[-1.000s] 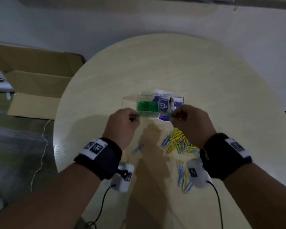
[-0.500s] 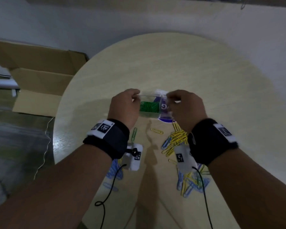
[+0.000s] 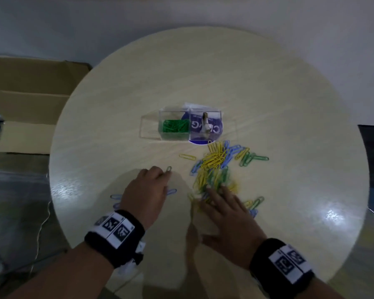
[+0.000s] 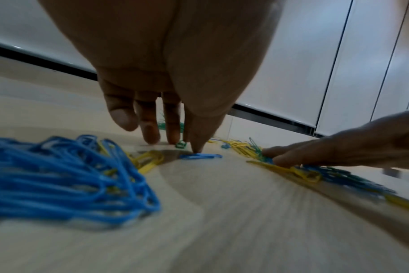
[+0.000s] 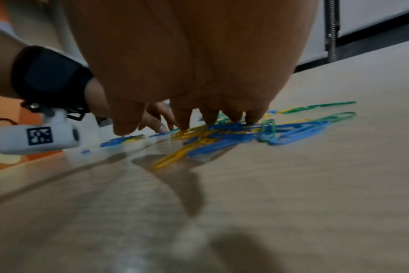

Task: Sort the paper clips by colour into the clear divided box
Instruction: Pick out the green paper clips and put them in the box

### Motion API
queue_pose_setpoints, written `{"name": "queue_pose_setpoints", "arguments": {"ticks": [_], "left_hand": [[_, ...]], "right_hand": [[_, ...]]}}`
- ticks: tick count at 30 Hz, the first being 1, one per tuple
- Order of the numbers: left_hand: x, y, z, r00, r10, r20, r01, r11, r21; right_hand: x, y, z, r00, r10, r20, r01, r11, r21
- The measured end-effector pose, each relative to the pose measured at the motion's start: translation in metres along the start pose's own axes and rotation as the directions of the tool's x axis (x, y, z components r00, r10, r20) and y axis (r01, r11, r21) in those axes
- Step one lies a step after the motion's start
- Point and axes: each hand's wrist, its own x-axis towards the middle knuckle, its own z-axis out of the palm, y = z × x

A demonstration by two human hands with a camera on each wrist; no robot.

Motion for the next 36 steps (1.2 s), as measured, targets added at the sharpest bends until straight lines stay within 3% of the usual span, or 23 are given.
{"name": "queue_pose_setpoints", "arguments": {"ticks": [4,6,8,10,13,17,19,21,24,26,28,31,36], "left_hand": [[0.002,0.007,-0.001,0.993,-0.014,-0.117,0.010,0.999,-0.031],[0.015,0.023,0.001,0.984,0.131,-0.118,-0.141,0.987,-0.079],[0.028,0.042,0.011,0.947,0.319,-0.033,-0.321,0.943,-0.091],[0.034,0.052,0.020,0.917,0.394,0.063,-0.393,0.919,-0.036],[0.035,0.045,0.020,0.955,0.281,0.098,-0.283,0.959,0.000],[0.026,0.027,0.014,0.976,0.180,0.126,-0.181,0.984,-0.002],[0.022,0.021,0.015,0.974,0.186,0.130,-0.188,0.982,0.000],[0.017,0.017,0.016,0.975,0.210,0.074,-0.201,0.974,-0.106],[0.008,0.009,0.010,0.981,0.133,-0.140,-0.162,0.961,-0.225],[0.002,-0.002,0.008,0.967,-0.042,-0.249,-0.014,0.975,-0.221],[-0.002,-0.010,0.008,0.945,-0.209,-0.250,0.149,0.960,-0.238],[0.000,-0.013,0.008,0.938,-0.303,-0.166,0.259,0.935,-0.242],[0.013,-0.005,0.011,0.949,-0.297,-0.103,0.263,0.930,-0.256]], "right_hand": [[-0.007,-0.001,-0.009,0.996,-0.046,-0.077,0.052,0.995,0.080],[-0.004,0.020,-0.018,0.982,0.045,-0.184,-0.020,0.991,0.135],[0.006,0.051,-0.024,0.937,0.179,-0.301,-0.123,0.973,0.195],[0.020,0.081,-0.028,0.906,0.299,-0.300,-0.240,0.946,0.217],[0.033,0.097,-0.028,0.937,0.305,-0.170,-0.286,0.950,0.129],[0.025,0.069,-0.015,0.987,0.136,-0.082,-0.133,0.991,0.032],[0.015,0.055,-0.009,0.993,0.054,-0.110,-0.044,0.995,0.092],[0.006,0.053,-0.008,0.983,0.000,-0.186,0.041,0.975,0.219],[0.000,0.067,-0.017,0.916,0.146,-0.375,0.025,0.910,0.415],[0.003,0.078,-0.027,0.846,0.285,-0.450,-0.093,0.911,0.402],[0.010,0.082,-0.034,0.819,0.370,-0.439,-0.181,0.892,0.414],[0.028,0.079,-0.039,0.856,0.327,-0.401,-0.153,0.900,0.407],[0.047,0.069,-0.039,0.935,0.118,-0.334,-0.052,0.978,0.200]]}}
